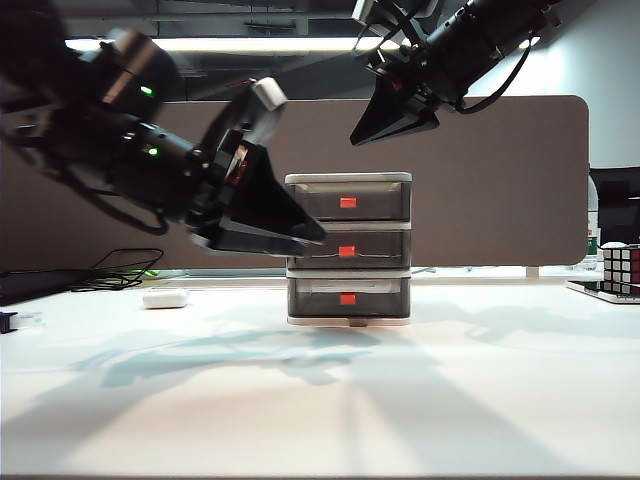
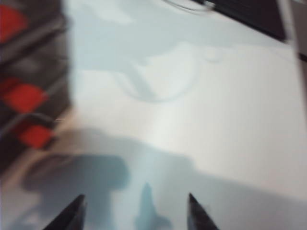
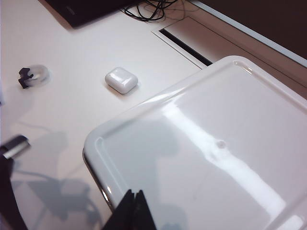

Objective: Open the second layer of the drawer on the table, pick up the earphone case on the table and put it in, and finally close the drawer.

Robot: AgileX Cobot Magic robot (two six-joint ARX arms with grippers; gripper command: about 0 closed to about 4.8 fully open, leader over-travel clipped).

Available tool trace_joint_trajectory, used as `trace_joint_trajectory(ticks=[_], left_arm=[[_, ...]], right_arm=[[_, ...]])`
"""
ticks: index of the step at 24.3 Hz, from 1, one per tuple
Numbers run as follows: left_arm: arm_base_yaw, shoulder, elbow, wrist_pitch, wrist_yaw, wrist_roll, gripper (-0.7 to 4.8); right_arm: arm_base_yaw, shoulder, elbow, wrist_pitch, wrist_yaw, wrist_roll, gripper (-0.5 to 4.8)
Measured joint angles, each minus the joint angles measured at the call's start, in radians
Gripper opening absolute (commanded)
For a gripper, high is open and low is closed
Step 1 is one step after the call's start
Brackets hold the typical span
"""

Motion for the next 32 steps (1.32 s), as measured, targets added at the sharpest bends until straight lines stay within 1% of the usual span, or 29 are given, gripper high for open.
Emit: trace_joint_trajectory(ticks=[1,2,3,4,6,8,11,15,20,22,28,32], left_arm=[[0.001,-0.037,-0.084,0.16,-0.066,-0.076,2.63],[-0.003,-0.042,-0.137,0.316,-0.121,-0.153,2.63],[-0.015,-0.04,-0.17,0.444,-0.2,-0.208,2.63],[-0.03,-0.04,-0.187,0.499,-0.252,-0.219,2.63],[-0.071,-0.04,-0.204,0.556,-0.348,-0.212,2.63],[-0.129,-0.039,-0.208,0.59,-0.449,-0.172,2.63],[-0.177,-0.024,-0.208,0.642,-0.524,-0.138,2.63],[-0.206,0.037,-0.208,0.715,-0.633,-0.139,2.63],[-0.208,0.122,-0.208,0.794,-0.655,-0.216,2.63],[-0.212,0.135,-0.208,0.822,-0.655,-0.229,2.63],[-0.214,0.138,-0.2,0.846,-0.686,-0.232,2.63],[-0.214,0.189,-0.159,0.855,-0.673,-0.235,2.63]], right_arm=[[0.0,0.0,0.0,-0.002,0.0,0.0,-0.02],[-0.001,0.0,0.0,-0.002,0.0,0.0,-0.02],[0.0,0.0,0.0,-0.003,0.001,0.0,-0.02],[0.0,0.0,0.0,-0.003,0.001,0.0,-0.02],[0.0,0.0,0.0,-0.002,0.007,-0.004,-0.02],[0.0,0.0,0.0,0.003,0.038,-0.014,-0.02],[-0.001,0.0,0.0,0.011,0.057,-0.031,-0.02],[-0.003,0.0,0.0,0.013,0.062,-0.034,-0.02],[-0.002,0.024,0.0,0.05,0.061,-0.035,-0.02],[-0.003,0.055,0.0,0.048,0.064,-0.035,-0.02],[-0.003,0.098,0.008,0.067,0.058,-0.034,-0.02],[-0.003,0.102,0.008,0.074,0.056,-0.034,-0.02]])
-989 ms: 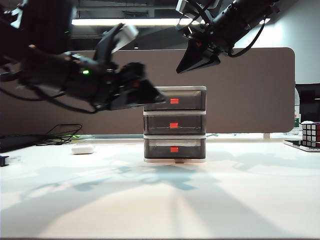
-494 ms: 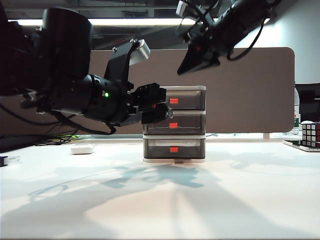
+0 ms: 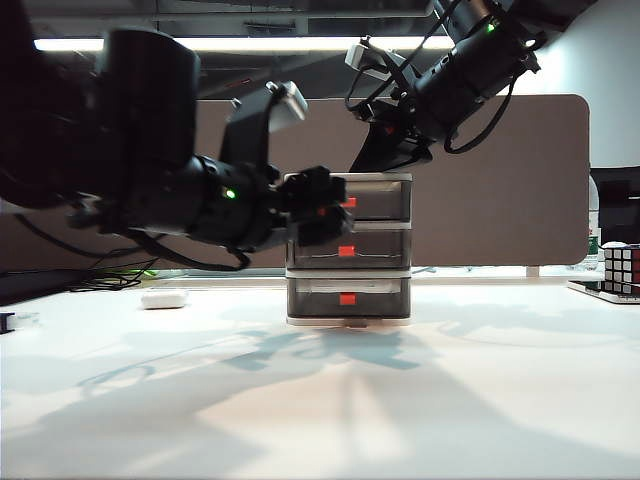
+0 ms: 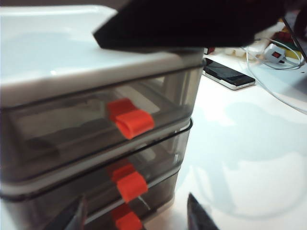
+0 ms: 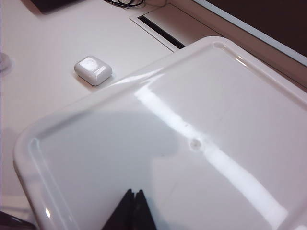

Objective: Open the second layer of the drawer on the table, pick up the earphone case on the table and put it in, and finally close the drawer.

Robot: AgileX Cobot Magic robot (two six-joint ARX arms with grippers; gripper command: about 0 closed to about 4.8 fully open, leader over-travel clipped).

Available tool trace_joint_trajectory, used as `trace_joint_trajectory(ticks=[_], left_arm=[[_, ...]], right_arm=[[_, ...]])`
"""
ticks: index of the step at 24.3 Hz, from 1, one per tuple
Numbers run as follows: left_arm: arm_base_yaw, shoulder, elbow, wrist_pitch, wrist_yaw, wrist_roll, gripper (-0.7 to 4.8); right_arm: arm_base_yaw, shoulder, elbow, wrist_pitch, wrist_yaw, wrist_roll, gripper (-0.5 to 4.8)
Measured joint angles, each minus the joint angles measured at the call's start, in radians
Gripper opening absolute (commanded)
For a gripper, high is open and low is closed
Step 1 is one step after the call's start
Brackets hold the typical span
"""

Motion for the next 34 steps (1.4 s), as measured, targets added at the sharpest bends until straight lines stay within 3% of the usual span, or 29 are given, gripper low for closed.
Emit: trace_joint_trajectory(ticks=[7,16,25,30,34], left_arm=[[-0.035,0.086,0.064,0.0,-0.024,-0.023,2.63],[-0.059,0.104,0.071,0.008,-0.187,-0.032,2.63],[-0.088,0.146,0.153,-0.031,-0.272,-0.045,2.59],[-0.128,0.15,0.161,-0.054,-0.387,-0.045,1.75],[-0.137,0.157,0.162,-0.059,-0.432,-0.045,1.42]], right_arm=[[0.0,0.0,0.0,-0.001,0.0,0.0,-0.02],[0.0,0.0,0.0,-0.001,0.0,0.0,-0.02],[0.0,0.0,0.0,-0.001,0.001,0.0,-0.02],[0.0,0.0,0.0,-0.002,0.0,0.0,-0.02],[0.0,0.0,0.0,-0.002,0.0,0.0,-0.02]])
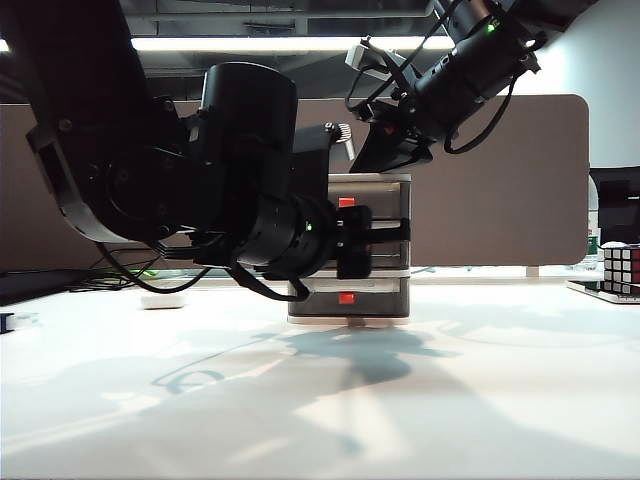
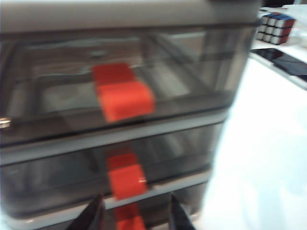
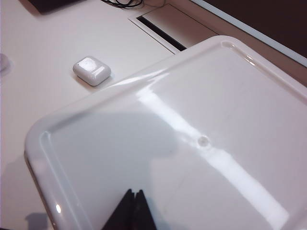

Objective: Open the second layer of the drawer on the table, pick up the earphone case on the table and put it in, and finally close the drawer.

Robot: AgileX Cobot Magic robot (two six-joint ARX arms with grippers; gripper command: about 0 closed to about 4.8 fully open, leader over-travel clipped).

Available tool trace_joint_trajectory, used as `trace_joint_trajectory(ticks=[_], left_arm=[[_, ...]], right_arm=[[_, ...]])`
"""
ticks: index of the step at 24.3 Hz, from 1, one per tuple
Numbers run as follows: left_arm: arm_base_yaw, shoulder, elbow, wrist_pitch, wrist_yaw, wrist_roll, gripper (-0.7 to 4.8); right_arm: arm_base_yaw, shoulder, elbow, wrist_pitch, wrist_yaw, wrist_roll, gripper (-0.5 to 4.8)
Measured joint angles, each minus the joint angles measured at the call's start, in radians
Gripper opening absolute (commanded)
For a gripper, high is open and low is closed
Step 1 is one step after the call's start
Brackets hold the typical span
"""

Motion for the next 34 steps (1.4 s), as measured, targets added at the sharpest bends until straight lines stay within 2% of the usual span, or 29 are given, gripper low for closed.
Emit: trace_joint_trajectory(ticks=[10,15,20,24,30,33,34], left_arm=[[-0.002,0.006,0.004,-0.002,-0.034,-0.005,1.43],[-0.01,0.048,0.076,-0.016,-0.055,-0.029,1.43],[-0.011,0.047,0.077,-0.034,-0.072,-0.03,1.38],[-0.011,0.047,0.077,-0.034,-0.09,-0.03,0.85],[-0.012,0.047,0.08,-0.03,-0.095,-0.03,0.73],[-0.012,0.047,0.08,-0.029,-0.095,-0.03,-0.06],[-0.012,0.047,0.08,-0.03,-0.096,-0.026,-0.06]], right_arm=[[0.0,0.0,0.0,0.0,-0.003,0.0,-0.02],[0.0,0.0,0.0,0.001,0.0,0.0,-0.02],[0.0,0.0,0.0,0.0,-0.001,0.001,-0.02],[0.001,0.0,0.0,0.001,0.0,0.003,-0.02],[0.001,0.0,0.0,0.001,0.0,0.005,-0.02],[0.001,0.0,0.0,0.0,0.0,0.005,-0.02],[0.001,0.0,0.0,0.001,0.0,0.005,-0.02]])
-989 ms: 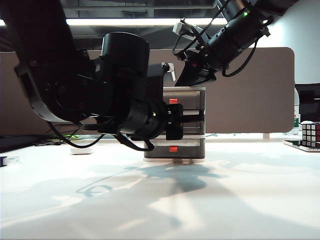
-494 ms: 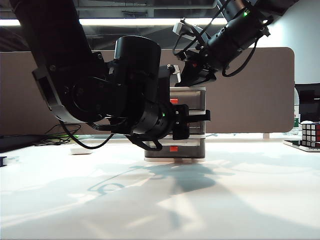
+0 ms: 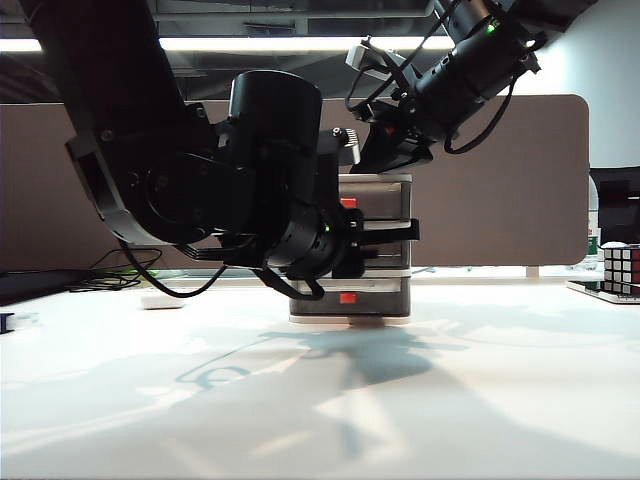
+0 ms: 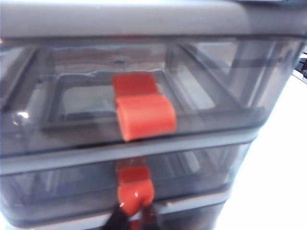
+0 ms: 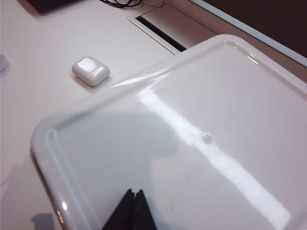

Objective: Open the second layer of the drawer on the table, pick up the earphone case on the table and put it in, and finally close the drawer.

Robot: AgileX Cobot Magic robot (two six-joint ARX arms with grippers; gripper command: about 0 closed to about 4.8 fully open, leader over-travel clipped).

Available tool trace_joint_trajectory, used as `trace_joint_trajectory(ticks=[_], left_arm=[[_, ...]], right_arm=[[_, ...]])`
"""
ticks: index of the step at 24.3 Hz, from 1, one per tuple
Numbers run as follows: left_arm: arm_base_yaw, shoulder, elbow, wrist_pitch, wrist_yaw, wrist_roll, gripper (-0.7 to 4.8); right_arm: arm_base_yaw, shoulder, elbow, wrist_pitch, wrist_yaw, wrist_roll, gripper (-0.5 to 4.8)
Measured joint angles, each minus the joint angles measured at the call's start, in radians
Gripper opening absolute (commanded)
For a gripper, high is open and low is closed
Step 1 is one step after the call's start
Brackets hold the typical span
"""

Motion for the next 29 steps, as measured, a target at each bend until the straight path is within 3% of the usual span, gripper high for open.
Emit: trace_joint_trajectory(ticks=[4,8,12,14,17,19,25,29], left_arm=[[-0.017,0.0,0.001,-0.002,-0.016,0.014,-0.06],[-0.09,0.0,0.002,-0.007,-0.101,0.069,-0.06],[-0.099,0.0,0.002,-0.026,-0.16,0.072,0.05],[-0.101,0.0,0.002,-0.034,-0.171,0.071,0.96],[-0.1,0.0,0.002,-0.048,-0.174,0.068,2.81],[-0.097,0.0,0.002,-0.048,-0.174,0.068,3.34],[-0.094,0.0,0.002,-0.047,-0.177,0.049,3.31],[-0.072,0.0,0.003,-0.016,-0.179,0.02,2.94]], right_arm=[[0.0,0.0,0.0,0.0,0.0,0.001,-0.02],[0.0,0.0,0.0,-0.001,0.0,0.002,-0.02],[0.0,0.0,0.0,-0.002,0.0,0.002,-0.02],[0.0,0.0,0.0,-0.003,0.0,0.002,-0.02],[0.0,0.0,0.0,-0.003,-0.001,0.002,-0.02],[0.0,0.0,0.0,-0.003,-0.002,0.002,-0.02],[0.0,0.0,0.0,-0.002,-0.002,0.002,-0.02],[0.0,0.0,0.0,-0.001,-0.003,0.002,-0.02]])
